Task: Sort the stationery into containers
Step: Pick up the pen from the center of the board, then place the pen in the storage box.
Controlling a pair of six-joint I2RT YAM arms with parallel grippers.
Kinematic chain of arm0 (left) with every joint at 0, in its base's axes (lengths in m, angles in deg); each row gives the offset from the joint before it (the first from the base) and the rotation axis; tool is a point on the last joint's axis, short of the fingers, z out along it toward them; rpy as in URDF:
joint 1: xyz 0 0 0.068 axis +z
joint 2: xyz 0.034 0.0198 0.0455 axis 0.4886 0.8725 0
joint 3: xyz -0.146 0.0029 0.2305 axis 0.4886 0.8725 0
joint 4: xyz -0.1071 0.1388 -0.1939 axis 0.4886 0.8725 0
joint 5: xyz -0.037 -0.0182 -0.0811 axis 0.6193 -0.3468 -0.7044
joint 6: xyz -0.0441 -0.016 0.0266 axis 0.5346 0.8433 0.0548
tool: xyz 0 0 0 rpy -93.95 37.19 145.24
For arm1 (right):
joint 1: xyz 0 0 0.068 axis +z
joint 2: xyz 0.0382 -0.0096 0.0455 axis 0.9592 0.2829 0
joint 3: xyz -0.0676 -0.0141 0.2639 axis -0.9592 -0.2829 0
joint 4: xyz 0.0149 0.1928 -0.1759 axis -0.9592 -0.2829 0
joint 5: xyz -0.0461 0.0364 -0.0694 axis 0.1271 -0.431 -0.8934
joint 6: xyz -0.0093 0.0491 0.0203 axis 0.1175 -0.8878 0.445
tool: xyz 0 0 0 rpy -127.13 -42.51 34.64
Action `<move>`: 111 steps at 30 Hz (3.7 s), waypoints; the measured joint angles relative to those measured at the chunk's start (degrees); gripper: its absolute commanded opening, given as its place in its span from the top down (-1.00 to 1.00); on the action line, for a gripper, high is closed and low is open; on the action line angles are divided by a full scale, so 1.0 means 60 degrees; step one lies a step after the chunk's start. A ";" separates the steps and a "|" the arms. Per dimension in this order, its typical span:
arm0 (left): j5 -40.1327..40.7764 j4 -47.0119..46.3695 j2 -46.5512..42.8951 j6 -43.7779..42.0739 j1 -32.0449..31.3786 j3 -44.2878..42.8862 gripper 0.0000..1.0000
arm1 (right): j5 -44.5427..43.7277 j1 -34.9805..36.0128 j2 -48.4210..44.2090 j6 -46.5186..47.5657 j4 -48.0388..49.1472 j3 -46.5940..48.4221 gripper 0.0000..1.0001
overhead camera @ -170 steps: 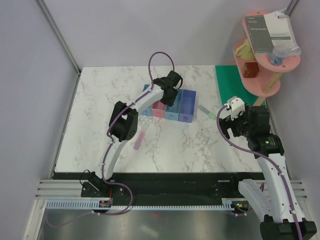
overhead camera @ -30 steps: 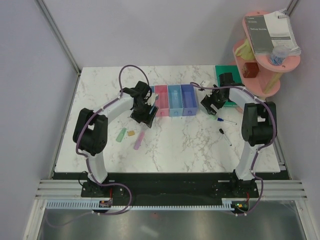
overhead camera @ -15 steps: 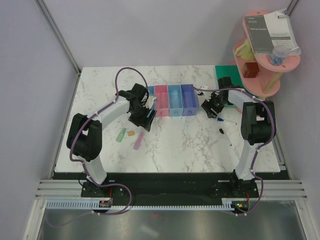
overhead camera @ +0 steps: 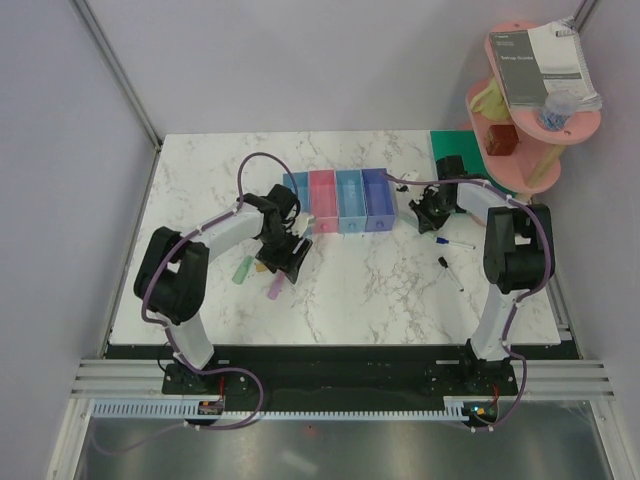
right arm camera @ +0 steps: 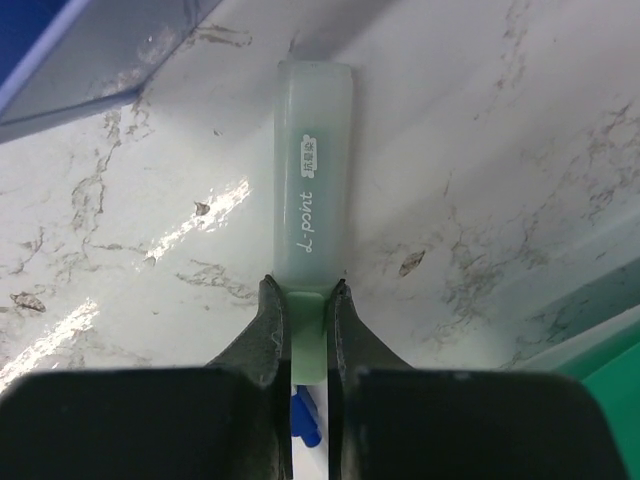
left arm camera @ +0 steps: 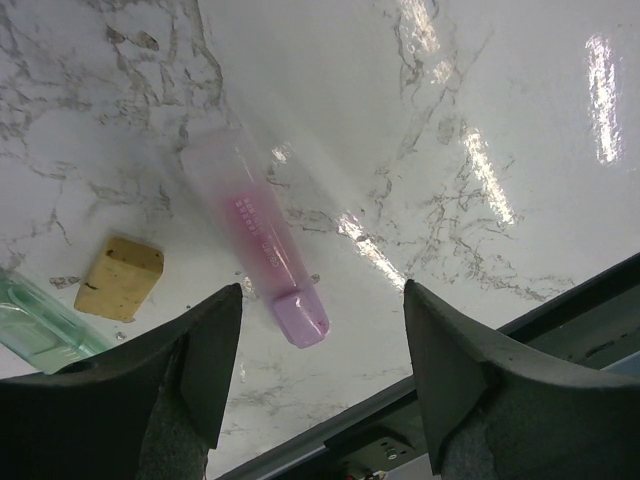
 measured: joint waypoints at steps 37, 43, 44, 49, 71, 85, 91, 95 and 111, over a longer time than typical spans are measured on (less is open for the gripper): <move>-0.0361 0.0044 0.0532 -0.0033 -0.0168 -0.0124 0.96 | 0.0980 0.1373 -0.3115 -0.6043 0.1472 0.1169 0.88; -0.2025 0.0018 -0.0004 0.0204 -0.0047 -0.2237 0.96 | 0.1060 0.2018 -0.2732 -0.7063 0.2579 0.1151 0.89; -0.2211 -0.0135 -0.0087 0.0321 0.0025 -0.2554 0.96 | 0.1064 0.2124 -0.2597 -0.7187 0.2728 0.1144 0.89; -0.2739 -0.1126 -0.0193 0.1005 0.0503 -0.3399 0.96 | 0.1038 0.2506 -0.1945 -0.7533 0.3282 0.0874 0.90; -0.3519 -0.3100 0.1894 0.2488 0.0776 -0.5373 0.96 | 0.0692 0.2940 -0.0135 -0.7369 0.3858 0.0521 0.40; -0.3697 -0.3745 0.2240 0.2871 0.0776 -0.5391 0.96 | 0.0386 0.2980 -0.0539 -0.6972 0.3905 0.0550 -0.21; -0.3774 -0.4222 0.2401 0.3155 0.0776 -0.5395 0.96 | -0.0109 0.2925 -0.1512 -0.6703 0.3632 0.0616 -0.27; -0.3850 -0.4550 0.2940 0.3453 0.0776 -0.5533 0.96 | -0.0838 0.2790 -0.2091 -0.6408 0.3461 0.0812 -0.36; -0.3847 -0.4805 0.5115 0.4375 0.0492 -0.7038 0.96 | -0.2677 0.1180 -0.4207 -0.3402 0.1745 -0.1144 -0.35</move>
